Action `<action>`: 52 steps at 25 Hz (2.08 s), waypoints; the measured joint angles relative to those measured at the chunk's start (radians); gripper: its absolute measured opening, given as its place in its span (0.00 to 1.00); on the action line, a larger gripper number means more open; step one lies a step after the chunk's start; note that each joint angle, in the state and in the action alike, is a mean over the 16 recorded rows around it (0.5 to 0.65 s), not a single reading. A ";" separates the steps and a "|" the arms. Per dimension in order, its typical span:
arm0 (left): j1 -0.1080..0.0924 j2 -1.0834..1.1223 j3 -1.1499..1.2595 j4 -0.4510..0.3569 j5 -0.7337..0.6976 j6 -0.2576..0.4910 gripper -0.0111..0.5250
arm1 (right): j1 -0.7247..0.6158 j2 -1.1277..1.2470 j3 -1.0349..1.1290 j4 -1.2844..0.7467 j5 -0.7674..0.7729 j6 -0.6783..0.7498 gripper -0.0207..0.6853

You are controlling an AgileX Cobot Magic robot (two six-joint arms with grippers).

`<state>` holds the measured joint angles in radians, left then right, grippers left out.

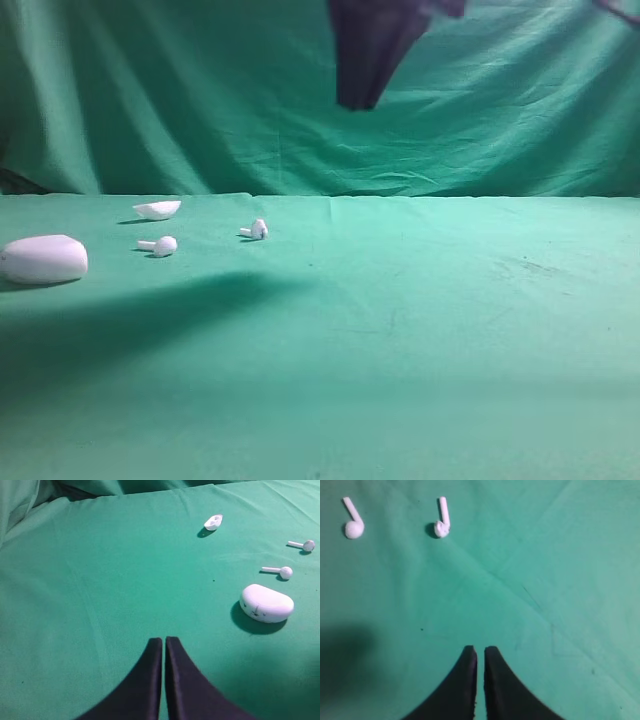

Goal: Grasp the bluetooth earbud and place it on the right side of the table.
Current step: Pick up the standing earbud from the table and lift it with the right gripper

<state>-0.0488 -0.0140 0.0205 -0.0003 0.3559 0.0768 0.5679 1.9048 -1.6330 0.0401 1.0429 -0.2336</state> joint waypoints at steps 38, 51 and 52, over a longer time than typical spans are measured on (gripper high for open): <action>0.000 0.000 0.000 -0.001 0.000 0.000 0.02 | 0.100 0.510 -0.551 -0.009 0.115 0.081 0.17; 0.000 0.000 0.000 -0.001 0.000 0.000 0.02 | 0.022 0.229 -0.499 -0.037 0.183 0.130 0.15; 0.000 0.000 0.000 -0.001 0.000 0.000 0.02 | 0.006 0.191 -0.478 -0.042 0.188 0.135 0.15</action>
<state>-0.0488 -0.0140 0.0205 -0.0012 0.3559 0.0768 0.5737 2.0954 -2.1111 -0.0015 1.2304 -0.0988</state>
